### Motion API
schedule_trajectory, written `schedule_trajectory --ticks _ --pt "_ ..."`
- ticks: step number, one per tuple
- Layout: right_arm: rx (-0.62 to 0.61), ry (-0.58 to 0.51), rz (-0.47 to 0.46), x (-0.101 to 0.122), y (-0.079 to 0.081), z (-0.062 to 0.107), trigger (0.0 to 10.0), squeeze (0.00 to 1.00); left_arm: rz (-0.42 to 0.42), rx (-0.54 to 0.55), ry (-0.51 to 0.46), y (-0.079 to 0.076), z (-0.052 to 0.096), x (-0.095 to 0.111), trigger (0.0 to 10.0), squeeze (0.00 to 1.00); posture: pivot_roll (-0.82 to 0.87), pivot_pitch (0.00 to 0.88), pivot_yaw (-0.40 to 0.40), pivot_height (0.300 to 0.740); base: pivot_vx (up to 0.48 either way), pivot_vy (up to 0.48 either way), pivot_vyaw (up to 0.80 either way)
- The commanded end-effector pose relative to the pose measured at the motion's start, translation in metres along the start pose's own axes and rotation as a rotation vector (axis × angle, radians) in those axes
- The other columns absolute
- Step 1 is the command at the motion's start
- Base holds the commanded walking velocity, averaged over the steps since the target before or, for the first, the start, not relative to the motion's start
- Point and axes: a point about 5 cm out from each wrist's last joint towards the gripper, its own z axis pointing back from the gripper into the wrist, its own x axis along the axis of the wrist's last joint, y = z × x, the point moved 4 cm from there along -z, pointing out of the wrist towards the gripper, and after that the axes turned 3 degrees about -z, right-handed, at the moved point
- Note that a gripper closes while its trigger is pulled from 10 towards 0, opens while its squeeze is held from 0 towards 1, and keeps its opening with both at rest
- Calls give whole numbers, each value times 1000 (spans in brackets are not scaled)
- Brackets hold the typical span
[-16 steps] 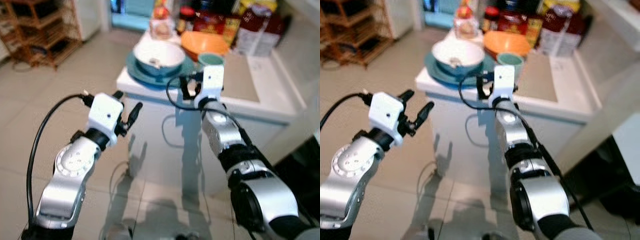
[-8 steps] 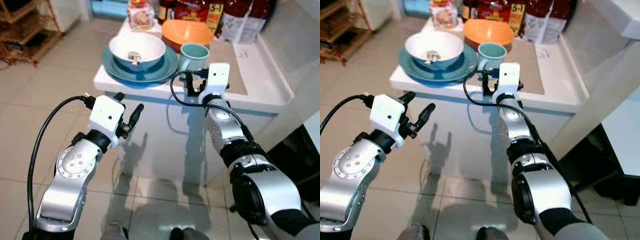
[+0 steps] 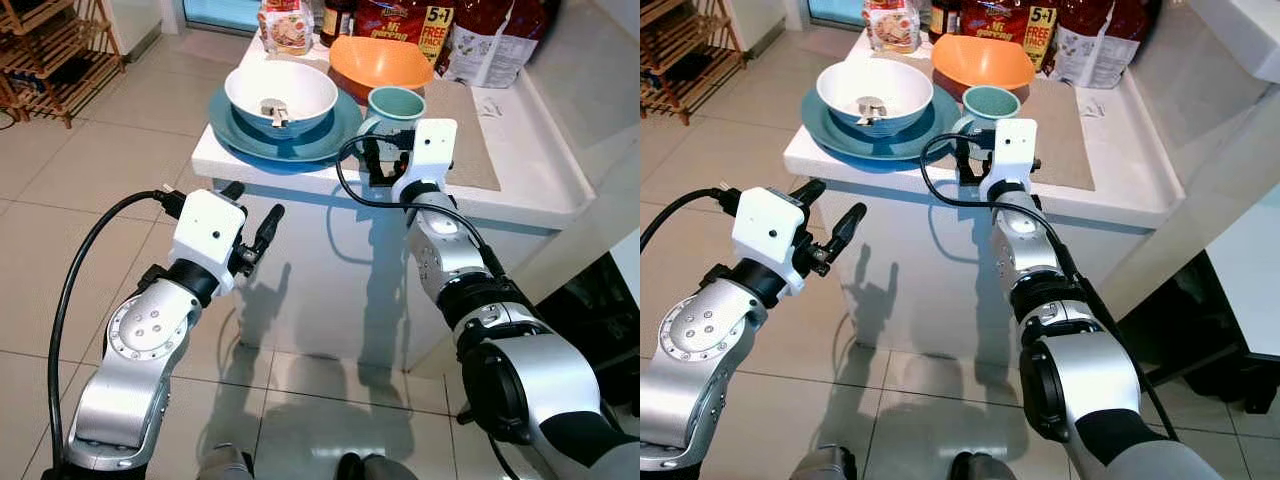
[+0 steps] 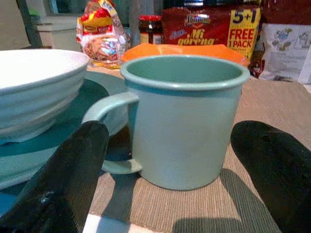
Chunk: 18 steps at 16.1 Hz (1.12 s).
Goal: Setting the table
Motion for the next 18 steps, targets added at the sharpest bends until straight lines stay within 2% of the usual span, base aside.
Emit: schedule_trajectory --ticks 1,5,7,9,10,11,12,13,14,15,18 --pt "-3 -21 -5 4 -4 0 10000 0 1 -6 -11 -3 2 4 10000 0 202 104 -116 740 0 0 0" --pt "1 -19 1 5 -2 -1 10000 0 -3 -5 -15 -2 0 5 10000 0 209 96 -120 740 0 0 0" --pt "11 -67 6 10 -4 2 10000 0 23 47 1 2 -1 3 10000 0 200 95 -122 740 0 0 0" --pt "21 -116 -29 15 -10 9 10000 0 9 78 3 4 -3 2 10000 0 185 91 -120 740 0 0 0" --pt "78 -168 -48 22 -7 29 10000 0 18 91 15 3 -5 -2 10000 0 169 87 -113 740 0 0 0" --pt "103 -164 -61 21 -5 42 10000 0 27 99 17 4 -6 -2 10000 0 162 86 -109 740 0 0 0" --pt "112 -158 -69 20 -4 48 10000 0 28 103 19 4 -7 -3 10000 0 162 86 -109 740 0 0 0" --pt "135 -136 -51 14 -3 64 10000 0 29 113 16 6 -9 -3 10000 0 154 81 -100 740 0 0 0" --pt "141 -128 -19 12 -3 73 10000 0 29 118 9 7 -10 -2 10000 0 151 79 -97 740 0 0 0" --pt "104 -112 -2 7 -10 90 10000 0 44 122 -6 9 -12 0 10000 0 141 71 -89 740 345 0 800" --pt "50 -100 -5 14 -20 104 10000 0 44 113 -8 8 -15 0 10000 0 128 60 -79 740 416 0 800"
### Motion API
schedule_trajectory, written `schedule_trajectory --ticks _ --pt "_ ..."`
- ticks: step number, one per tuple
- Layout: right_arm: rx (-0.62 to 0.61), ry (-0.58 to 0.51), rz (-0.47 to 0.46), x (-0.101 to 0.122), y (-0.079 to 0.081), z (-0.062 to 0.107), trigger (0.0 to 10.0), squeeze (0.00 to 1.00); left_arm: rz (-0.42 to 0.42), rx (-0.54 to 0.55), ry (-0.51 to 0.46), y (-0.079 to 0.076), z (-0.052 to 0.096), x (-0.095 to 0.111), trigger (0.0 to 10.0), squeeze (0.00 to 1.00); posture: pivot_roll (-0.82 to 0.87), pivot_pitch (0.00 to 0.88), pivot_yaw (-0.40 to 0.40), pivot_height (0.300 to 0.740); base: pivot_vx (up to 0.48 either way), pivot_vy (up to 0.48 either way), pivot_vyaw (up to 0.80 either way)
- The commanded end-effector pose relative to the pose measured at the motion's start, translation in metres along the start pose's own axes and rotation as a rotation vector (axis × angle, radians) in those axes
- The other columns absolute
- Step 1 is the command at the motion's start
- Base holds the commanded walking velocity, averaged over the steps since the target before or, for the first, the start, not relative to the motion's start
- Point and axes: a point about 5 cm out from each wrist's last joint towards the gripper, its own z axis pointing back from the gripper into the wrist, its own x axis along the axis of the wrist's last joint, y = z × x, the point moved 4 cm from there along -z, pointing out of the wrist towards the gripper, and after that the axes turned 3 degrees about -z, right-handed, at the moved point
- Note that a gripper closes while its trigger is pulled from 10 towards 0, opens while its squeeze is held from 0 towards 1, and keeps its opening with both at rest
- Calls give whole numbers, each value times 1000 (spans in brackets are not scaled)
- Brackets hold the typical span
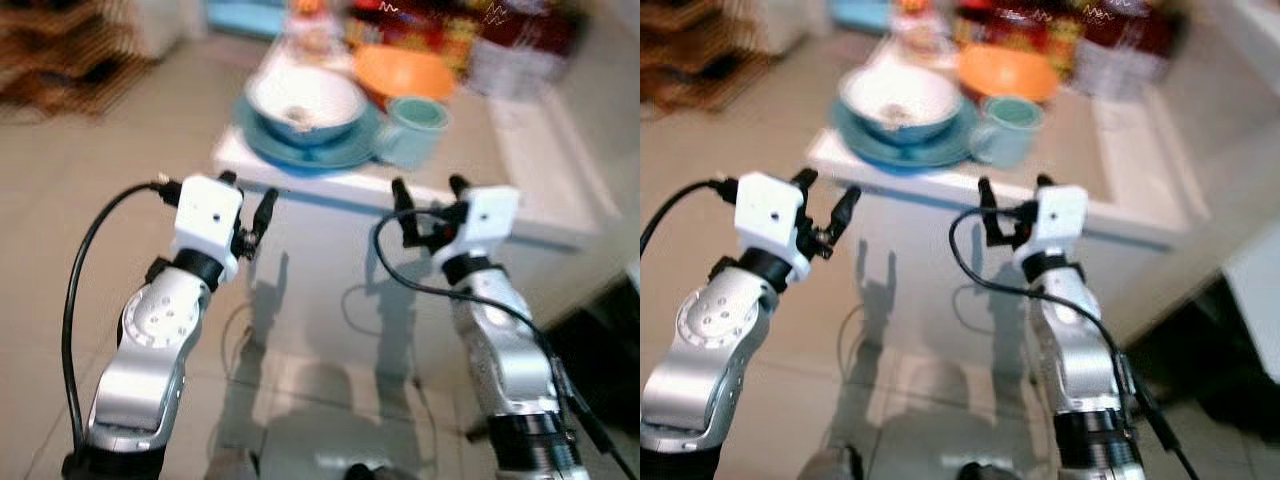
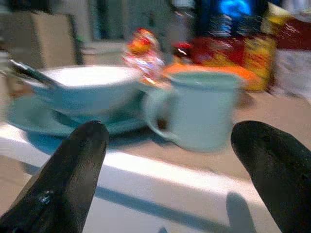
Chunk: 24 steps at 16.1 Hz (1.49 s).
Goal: Setting the table
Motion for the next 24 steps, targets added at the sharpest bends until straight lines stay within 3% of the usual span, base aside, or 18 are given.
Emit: schedule_trajectory --ticks 1,6,12,22,24 --pt "-41 4 -28 7 -6 3 10000 0 3 -6 -11 -2 -3 2 10000 0 128 56 -77 740 424 0 0" --pt "-35 -18 19 21 -2 8 10000 0 6 -18 -17 -3 -5 1 10000 0 127 48 -79 740 418 0 0" --pt "18 -72 -10 35 8 32 10000 0 10 -11 -21 0 -4 1 10000 0 125 45 -71 740 52 0 0" --pt "-25 -10 16 27 3 25 10000 0 8 -31 9 -4 -6 -4 10000 0 128 45 -65 740 0 0 0" --pt "-37 23 -9 21 2 26 10000 0 1 -42 -23 -4 -7 2 10000 0 129 45 -64 740 131 0 -387"
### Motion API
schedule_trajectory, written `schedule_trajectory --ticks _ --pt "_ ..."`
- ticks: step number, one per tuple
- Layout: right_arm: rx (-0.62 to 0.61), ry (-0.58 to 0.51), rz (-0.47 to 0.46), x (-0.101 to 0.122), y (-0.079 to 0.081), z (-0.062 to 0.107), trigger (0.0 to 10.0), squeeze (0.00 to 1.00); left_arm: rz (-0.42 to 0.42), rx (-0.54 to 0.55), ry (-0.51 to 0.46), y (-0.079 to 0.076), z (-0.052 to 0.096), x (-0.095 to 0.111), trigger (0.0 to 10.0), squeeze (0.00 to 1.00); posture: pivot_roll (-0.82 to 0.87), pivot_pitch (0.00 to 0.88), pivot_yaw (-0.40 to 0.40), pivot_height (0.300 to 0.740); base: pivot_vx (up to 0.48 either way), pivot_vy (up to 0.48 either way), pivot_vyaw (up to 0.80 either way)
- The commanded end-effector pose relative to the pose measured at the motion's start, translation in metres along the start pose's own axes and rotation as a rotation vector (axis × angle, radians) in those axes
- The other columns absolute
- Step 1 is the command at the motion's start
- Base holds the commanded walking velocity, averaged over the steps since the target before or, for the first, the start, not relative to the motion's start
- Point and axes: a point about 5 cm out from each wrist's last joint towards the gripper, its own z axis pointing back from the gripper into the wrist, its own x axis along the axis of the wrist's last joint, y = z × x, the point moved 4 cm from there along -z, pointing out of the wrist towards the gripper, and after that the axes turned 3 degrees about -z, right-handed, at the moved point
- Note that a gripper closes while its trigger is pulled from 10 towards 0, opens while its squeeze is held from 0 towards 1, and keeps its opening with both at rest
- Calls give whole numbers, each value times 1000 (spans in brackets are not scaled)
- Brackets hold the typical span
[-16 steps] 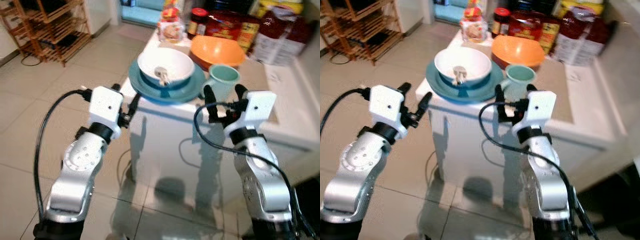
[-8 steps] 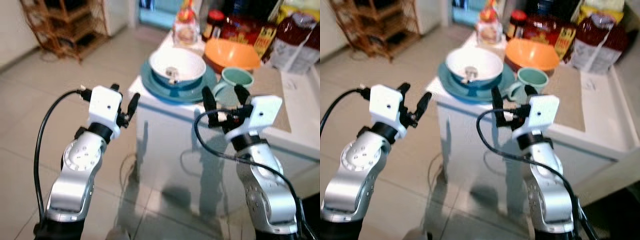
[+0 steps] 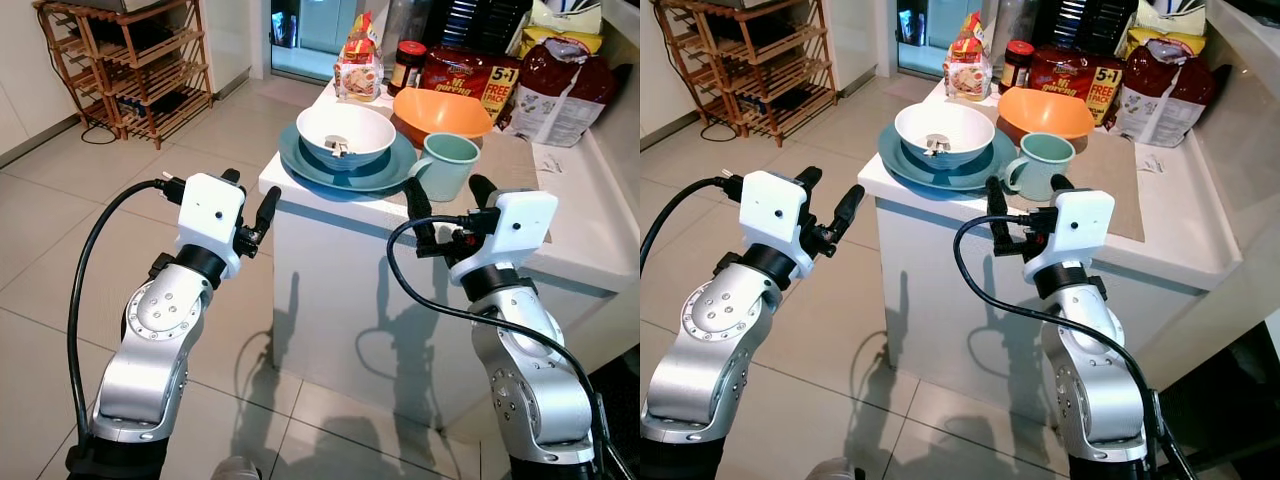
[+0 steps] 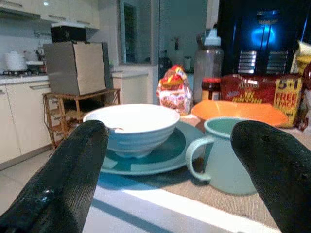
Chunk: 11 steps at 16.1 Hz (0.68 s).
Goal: Setting the table
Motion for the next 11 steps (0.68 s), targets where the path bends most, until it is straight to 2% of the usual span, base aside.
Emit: schedule_trajectory --ticks 1,2,5,6,9,11 --pt "-21 14 -4 -1 -5 -1 10000 0 3 -19 -17 -3 -2 3 10000 0 129 47 -66 740 322 0 -800" --pt "-21 14 -7 -1 -5 -1 10000 0 3 -18 -18 -2 -2 4 10000 0 129 47 -66 740 352 0 -800" --pt "-6 8 -1 1 -2 -2 10000 0 2 -17 -22 -1 -1 4 10000 0 133 40 -68 740 379 0 0" --pt "1 9 35 1 -2 -3 10000 0 2 -17 -22 -1 -1 4 10000 0 134 38 -69 740 390 0 0" --pt "-5 5 50 1 -2 -3 10000 0 0 -20 -24 0 -1 4 10000 0 136 34 -69 740 386 0 800" --pt "-6 -9 15 4 -2 -1 10000 0 -3 -21 -25 0 1 4 10000 0 137 33 -70 740 366 0 0"
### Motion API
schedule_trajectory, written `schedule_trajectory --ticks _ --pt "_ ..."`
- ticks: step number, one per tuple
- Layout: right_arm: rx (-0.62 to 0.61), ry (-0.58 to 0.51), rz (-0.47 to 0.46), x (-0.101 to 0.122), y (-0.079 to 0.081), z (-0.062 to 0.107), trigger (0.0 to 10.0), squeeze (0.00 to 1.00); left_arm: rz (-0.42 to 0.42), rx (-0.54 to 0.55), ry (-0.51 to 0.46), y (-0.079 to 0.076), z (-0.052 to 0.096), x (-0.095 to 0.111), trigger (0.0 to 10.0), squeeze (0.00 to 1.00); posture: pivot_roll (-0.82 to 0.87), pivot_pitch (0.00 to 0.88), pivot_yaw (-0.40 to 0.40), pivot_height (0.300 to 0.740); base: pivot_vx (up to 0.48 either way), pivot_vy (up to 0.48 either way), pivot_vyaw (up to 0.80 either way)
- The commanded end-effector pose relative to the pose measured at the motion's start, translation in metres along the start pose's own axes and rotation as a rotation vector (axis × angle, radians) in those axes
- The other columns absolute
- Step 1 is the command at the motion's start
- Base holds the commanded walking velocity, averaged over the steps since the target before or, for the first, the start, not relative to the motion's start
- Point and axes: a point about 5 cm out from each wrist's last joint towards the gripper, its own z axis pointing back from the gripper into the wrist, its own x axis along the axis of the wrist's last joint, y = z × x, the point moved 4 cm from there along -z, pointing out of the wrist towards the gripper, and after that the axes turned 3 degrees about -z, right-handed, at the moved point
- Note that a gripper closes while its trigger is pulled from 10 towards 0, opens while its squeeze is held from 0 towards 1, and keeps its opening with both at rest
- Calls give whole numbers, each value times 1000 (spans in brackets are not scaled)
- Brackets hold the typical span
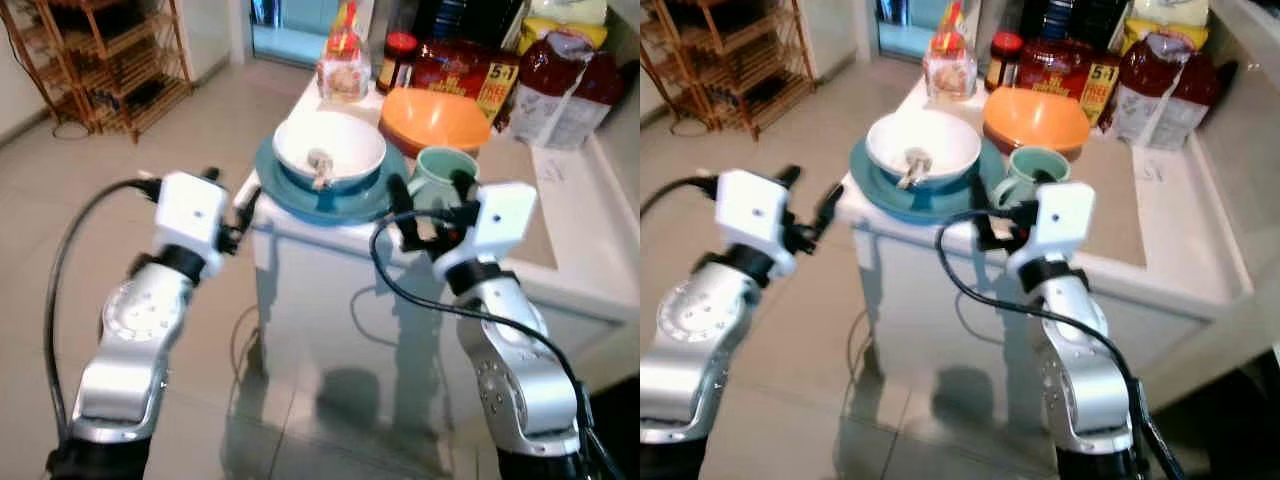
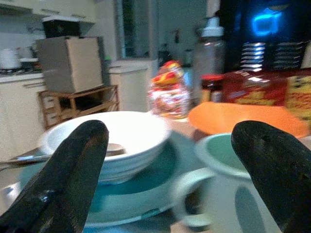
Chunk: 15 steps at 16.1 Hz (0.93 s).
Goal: Setting the table
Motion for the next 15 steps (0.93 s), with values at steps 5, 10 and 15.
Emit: schedule_trajectory --ticks 5,10,15 --pt "-51 -17 15 4 -15 6 10000 0 17 -45 -25 -14 -3 7 10000 0 137 40 -66 740 69 0 0" --pt "-103 -23 56 8 -25 7 10000 0 19 -68 -21 -16 -2 6 10000 0 133 47 -61 740 0 0 0" --pt "-50 72 128 -4 -16 -11 10000 0 22 -111 -15 -20 0 4 10000 0 134 47 -56 740 0 0 0"
